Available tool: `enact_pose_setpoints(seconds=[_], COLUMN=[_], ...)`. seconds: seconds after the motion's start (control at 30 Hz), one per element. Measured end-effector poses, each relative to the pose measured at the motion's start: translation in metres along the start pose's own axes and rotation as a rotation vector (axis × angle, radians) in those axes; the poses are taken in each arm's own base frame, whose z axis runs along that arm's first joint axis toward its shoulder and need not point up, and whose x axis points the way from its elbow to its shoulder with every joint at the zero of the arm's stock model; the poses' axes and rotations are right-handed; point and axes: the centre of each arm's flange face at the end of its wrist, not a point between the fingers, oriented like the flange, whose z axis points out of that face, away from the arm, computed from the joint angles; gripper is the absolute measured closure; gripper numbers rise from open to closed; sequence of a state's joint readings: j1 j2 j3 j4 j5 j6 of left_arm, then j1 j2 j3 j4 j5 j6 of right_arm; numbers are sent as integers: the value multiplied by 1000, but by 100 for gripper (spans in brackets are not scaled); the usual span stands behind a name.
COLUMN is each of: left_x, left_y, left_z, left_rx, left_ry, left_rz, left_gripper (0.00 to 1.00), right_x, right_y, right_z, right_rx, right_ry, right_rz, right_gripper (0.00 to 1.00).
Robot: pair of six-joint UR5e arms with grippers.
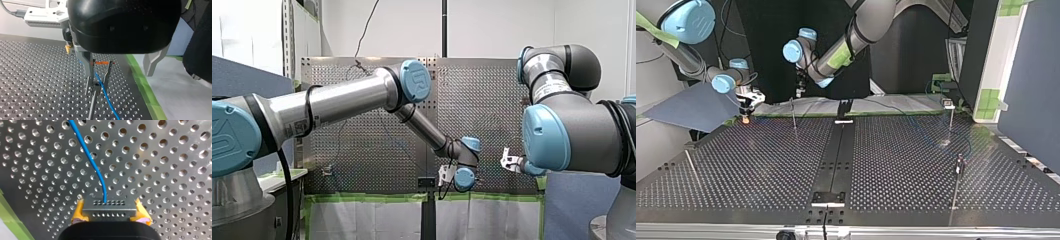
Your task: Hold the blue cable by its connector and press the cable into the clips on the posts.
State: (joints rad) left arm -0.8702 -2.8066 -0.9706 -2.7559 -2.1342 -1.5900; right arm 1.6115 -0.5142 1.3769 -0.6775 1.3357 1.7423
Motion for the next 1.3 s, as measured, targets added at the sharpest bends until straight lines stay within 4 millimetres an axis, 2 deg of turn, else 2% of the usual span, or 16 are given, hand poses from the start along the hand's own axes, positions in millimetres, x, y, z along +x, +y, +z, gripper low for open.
enact_pose_setpoints(seconds=[0.57,0.9,1.3], left_x=[-63,-105,-144], left_y=[-6,8,31], left_z=[-51,-73,-100], left_rx=[-42,-72,-60], left_ry=[-109,-196,-253], left_rz=[-103,-219,-337], left_gripper=[0,0,0], right_x=[-1,-2,-4], right_y=[0,-3,-9], right_z=[0,0,0], right_rx=[3,20,29], right_ry=[-1,-7,-10], right_rz=[1,0,-2], right_gripper=[100,100,100])
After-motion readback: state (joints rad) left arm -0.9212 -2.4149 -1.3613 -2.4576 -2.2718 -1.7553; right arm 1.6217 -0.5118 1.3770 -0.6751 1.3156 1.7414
